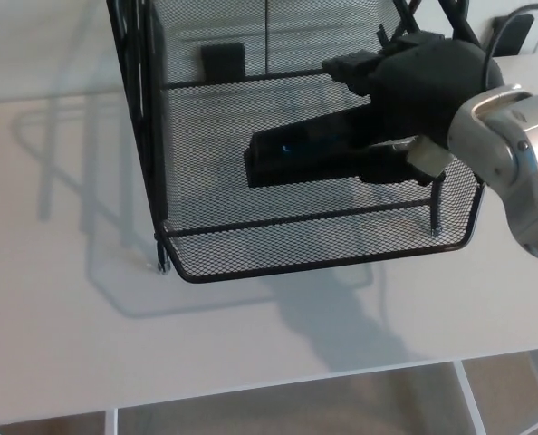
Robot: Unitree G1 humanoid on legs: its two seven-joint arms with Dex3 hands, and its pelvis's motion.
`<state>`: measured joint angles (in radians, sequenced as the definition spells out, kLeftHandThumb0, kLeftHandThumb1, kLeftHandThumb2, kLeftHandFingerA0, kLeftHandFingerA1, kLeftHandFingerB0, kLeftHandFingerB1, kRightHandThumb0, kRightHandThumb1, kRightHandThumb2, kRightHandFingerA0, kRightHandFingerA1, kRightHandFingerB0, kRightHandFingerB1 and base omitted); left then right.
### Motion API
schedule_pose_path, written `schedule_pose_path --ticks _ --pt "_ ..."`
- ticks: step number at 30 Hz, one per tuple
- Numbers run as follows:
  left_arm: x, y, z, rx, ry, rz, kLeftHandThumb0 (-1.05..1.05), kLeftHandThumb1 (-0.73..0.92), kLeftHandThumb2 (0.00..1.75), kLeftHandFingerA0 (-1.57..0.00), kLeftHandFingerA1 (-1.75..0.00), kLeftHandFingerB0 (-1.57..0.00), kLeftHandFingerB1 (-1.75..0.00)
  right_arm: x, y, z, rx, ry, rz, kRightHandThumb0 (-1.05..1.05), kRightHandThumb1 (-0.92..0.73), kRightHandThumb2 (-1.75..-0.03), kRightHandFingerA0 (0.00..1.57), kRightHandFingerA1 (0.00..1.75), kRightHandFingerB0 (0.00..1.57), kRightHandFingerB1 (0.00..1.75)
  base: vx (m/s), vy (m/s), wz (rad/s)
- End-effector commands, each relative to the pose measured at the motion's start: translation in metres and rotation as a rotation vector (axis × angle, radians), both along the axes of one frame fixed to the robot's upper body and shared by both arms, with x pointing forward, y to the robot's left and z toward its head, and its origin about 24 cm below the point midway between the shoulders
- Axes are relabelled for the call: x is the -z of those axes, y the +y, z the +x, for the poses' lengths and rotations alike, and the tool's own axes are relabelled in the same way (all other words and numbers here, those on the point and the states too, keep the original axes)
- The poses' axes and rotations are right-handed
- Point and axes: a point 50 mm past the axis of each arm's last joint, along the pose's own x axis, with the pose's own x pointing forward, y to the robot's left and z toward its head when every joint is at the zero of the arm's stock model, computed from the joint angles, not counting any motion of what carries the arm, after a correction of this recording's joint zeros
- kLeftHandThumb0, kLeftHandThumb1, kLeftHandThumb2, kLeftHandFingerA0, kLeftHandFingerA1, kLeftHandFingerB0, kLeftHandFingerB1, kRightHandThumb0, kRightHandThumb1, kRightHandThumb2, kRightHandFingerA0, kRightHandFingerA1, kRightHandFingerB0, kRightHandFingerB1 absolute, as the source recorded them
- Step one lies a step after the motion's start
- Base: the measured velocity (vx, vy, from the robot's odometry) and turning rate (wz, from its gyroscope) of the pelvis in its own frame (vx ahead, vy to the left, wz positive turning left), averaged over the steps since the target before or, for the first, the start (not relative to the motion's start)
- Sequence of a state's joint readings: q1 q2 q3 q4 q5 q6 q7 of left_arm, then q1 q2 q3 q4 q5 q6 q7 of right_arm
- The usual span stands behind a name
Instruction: The robot walks towards a desk on which a file tray is kept in the middle and a stapler is kept to its right. The robot lifts the stapler using its right hand and places it on the file tray.
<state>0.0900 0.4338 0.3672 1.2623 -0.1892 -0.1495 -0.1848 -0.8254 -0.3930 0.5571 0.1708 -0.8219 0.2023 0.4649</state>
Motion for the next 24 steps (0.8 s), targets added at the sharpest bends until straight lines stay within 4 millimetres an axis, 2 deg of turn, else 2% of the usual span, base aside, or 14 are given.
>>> schedule_pose_path --ticks 1,5,6,10,11,12,13,14,15,16,19,20,23,24 --pt "-0.003 0.003 -0.002 0.024 0.005 0.024 -1.05 0.92 1.08 -0.51 -1.74 -0.13 -1.34 -0.031 0.005 -0.002 0.032 0.037 0.007 -1.05 -0.62 -0.60 0.00 0.00 0.00 0.00 0.00 0.000 0.00" --pt "-0.004 0.005 -0.002 0.008 0.008 0.027 -1.05 0.92 1.07 -0.50 -1.71 -0.15 -1.34 -0.038 0.007 -0.004 0.024 0.046 0.034 -1.04 -0.62 -0.60 0.00 0.00 0.00 0.00 0.00 0.000 0.00" --pt "-0.004 0.005 -0.002 0.022 0.021 0.042 -1.05 0.92 1.10 -0.47 -1.67 -0.13 -1.35 -0.054 0.006 -0.009 -0.001 0.045 0.063 -1.05 -0.51 -0.79 0.00 0.00 0.00 0.00 0.00 0.000 0.00" --pt "-0.004 0.005 -0.004 0.027 0.022 0.036 -1.05 0.91 1.09 -0.46 -1.67 -0.13 -1.39 -0.071 0.009 -0.015 -0.018 0.038 0.086 -1.02 -0.62 -0.60 0.00 0.00 0.00 0.00 0.00 0.000 0.00" --pt "-0.003 0.005 -0.004 0.031 0.027 0.038 -1.05 0.92 1.07 -0.50 -1.56 -0.16 -1.18 -0.082 0.009 -0.019 -0.037 0.037 0.134 -1.04 -0.59 -0.98 0.00 0.22 0.00 0.00 0.00 0.000 0.00" --pt "-0.002 0.004 -0.005 0.015 0.025 0.028 -1.05 0.68 1.43 -0.66 -1.32 -0.31 -0.95 -0.089 0.008 -0.022 -0.064 0.021 0.191 -1.01 -0.57 -0.97 0.00 0.20 0.00 0.00 0.00 0.000 0.00" --pt "-0.002 0.004 -0.005 0.013 0.024 0.026 -1.05 0.68 1.43 -0.66 -1.32 -0.31 -0.95 -0.091 0.008 -0.023 -0.071 0.016 0.205 -1.01 -0.57 -0.97 0.00 0.20 0.00 0.00 0.00 0.000 0.00" --pt "-0.002 0.003 -0.006 0.026 0.026 0.027 -1.05 0.92 1.08 -0.51 -1.54 -0.16 -1.17 -0.108 -0.001 -0.030 -0.082 0.010 0.231 -1.05 -0.63 -0.60 0.00 0.00 0.00 0.00 0.00 0.000 0.00" --pt "-0.002 0.003 -0.006 0.040 0.028 0.027 -1.05 0.67 1.43 -0.64 -1.30 -0.33 -0.97 -0.121 -0.009 -0.036 -0.082 0.005 0.248 -1.05 -0.63 -0.60 0.00 0.00 0.00 0.00 0.00 0.000 0.00" --pt "-0.002 0.003 -0.007 0.036 0.028 0.026 -1.05 0.92 1.04 -0.48 -1.52 -0.19 -1.17 -0.127 -0.014 -0.040 -0.079 -0.006 0.264 -1.02 -0.61 -0.60 0.00 0.00 0.00 0.00 0.00 0.000 0.00" --pt "-0.002 0.003 -0.007 0.025 0.030 0.022 -1.05 0.91 1.05 -0.47 -1.61 -0.15 -1.27 -0.140 -0.026 -0.050 -0.077 -0.027 0.285 -1.01 -0.64 -0.59 0.00 0.00 0.00 0.00 0.00 0.000 0.00" --pt "-0.002 0.004 -0.010 0.026 0.038 0.028 -1.05 0.67 1.43 -0.60 -1.28 -0.32 -0.94 -0.155 -0.051 -0.068 -0.105 -0.075 0.342 -1.05 -0.61 -1.00 0.00 0.17 0.00 0.02 0.00 0.000 0.00" --pt "-0.002 0.005 -0.010 -0.030 0.001 -0.014 -1.05 0.65 1.42 -0.56 -1.24 -0.30 -0.93 -0.171 -0.080 -0.095 -0.098 -0.141 0.335 -0.94 -0.83 -0.65 0.00 0.00 0.00 0.00 0.00 0.000 0.00" --pt "-0.006 0.009 -0.008 -0.013 -0.001 0.002 -1.05 0.66 1.43 -0.57 -1.28 -0.30 -0.95 -0.179 -0.097 -0.114 -0.080 -0.174 0.368 -0.96 -0.70 -0.96 0.00 0.01 0.00 0.01 0.00 0.000 0.00"
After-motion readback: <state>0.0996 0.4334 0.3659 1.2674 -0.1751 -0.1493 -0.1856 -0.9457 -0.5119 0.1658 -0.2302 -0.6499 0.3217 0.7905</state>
